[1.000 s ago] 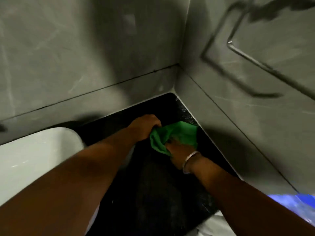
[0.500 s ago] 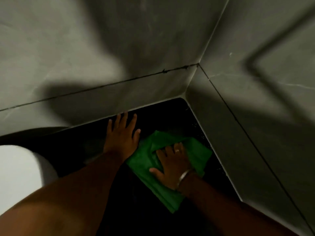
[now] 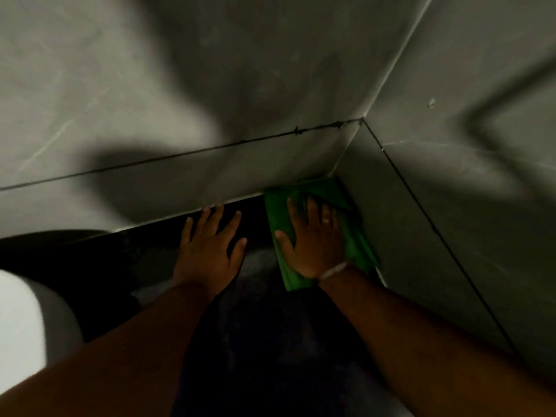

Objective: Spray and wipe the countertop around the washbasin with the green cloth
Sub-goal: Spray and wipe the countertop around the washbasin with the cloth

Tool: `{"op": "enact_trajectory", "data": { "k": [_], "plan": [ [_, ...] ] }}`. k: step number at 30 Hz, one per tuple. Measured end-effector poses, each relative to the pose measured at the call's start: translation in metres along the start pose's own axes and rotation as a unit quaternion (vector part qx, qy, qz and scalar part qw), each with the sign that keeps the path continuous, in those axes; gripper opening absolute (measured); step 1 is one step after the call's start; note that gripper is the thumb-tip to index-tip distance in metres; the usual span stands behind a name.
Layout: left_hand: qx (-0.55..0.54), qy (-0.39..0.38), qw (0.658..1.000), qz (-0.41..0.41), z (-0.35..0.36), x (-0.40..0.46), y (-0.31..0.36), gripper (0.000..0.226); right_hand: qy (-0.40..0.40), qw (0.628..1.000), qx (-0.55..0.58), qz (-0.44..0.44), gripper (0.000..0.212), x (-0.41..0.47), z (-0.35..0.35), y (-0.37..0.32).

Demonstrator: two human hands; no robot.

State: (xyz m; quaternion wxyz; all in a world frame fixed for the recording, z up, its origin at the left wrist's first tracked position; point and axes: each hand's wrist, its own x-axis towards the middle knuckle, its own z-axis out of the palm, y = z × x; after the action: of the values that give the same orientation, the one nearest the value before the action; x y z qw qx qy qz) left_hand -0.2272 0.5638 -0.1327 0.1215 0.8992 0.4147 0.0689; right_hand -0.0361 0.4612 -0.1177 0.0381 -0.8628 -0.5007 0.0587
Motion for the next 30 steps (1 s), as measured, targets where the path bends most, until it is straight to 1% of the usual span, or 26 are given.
{"op": "enact_trajectory", "data": {
  "k": [3,6,8,11,13,14,16,20,23,25,27,28,30],
  "plan": [
    [0.013,0.0,1.0,-0.003,0.0,0.002,0.003,0.065,-0.011,1.0,-0.002,0.003,0.075,0.031,-0.001,0.008],
    [0.013,0.001,1.0,-0.004,-0.003,0.0,0.004,0.064,-0.023,1.0,0.005,0.004,0.076,0.026,0.001,0.01],
    [0.009,-0.005,1.0,-0.001,-0.004,0.0,0.004,0.063,-0.035,0.999,0.027,0.032,0.079,-0.004,0.001,0.021],
    [0.0,-0.015,1.0,-0.002,-0.005,0.001,0.003,0.059,-0.028,0.998,0.027,0.057,0.081,-0.101,0.001,0.046],
    [-0.002,-0.017,1.0,0.002,-0.005,0.0,0.003,0.057,-0.066,0.996,0.03,0.056,0.082,-0.156,-0.002,0.059],
    [-0.003,-0.019,1.0,0.004,-0.005,0.0,0.004,0.057,-0.086,0.995,0.026,0.052,0.083,-0.165,-0.002,0.064],
    [-0.004,-0.016,1.0,0.005,-0.005,0.0,0.004,0.058,-0.098,0.993,0.021,0.06,0.084,-0.147,-0.003,0.063],
    [0.005,-0.012,1.0,0.007,-0.002,0.001,0.003,0.058,-0.04,0.997,0.004,0.069,0.085,-0.049,0.007,0.039],
    [0.008,0.001,1.0,0.015,-0.001,0.001,0.003,0.058,-0.044,0.996,-0.001,0.077,0.085,0.014,0.007,0.025],
    [0.008,0.002,1.0,0.014,-0.002,0.002,0.002,0.058,-0.057,0.997,-0.007,0.061,0.084,0.028,0.004,0.024],
    [0.009,-0.005,1.0,0.011,-0.003,0.001,0.002,0.058,-0.063,0.997,0.003,0.039,0.082,0.004,0.001,0.031],
    [0.008,-0.011,1.0,0.011,-0.004,0.001,0.002,0.058,-0.063,0.997,0.006,0.035,0.081,-0.024,0.001,0.037],
    [0.003,-0.019,1.0,0.012,-0.004,0.002,0.004,0.059,-0.057,0.997,0.008,0.043,0.08,-0.109,0.001,0.05]
  ]
}}
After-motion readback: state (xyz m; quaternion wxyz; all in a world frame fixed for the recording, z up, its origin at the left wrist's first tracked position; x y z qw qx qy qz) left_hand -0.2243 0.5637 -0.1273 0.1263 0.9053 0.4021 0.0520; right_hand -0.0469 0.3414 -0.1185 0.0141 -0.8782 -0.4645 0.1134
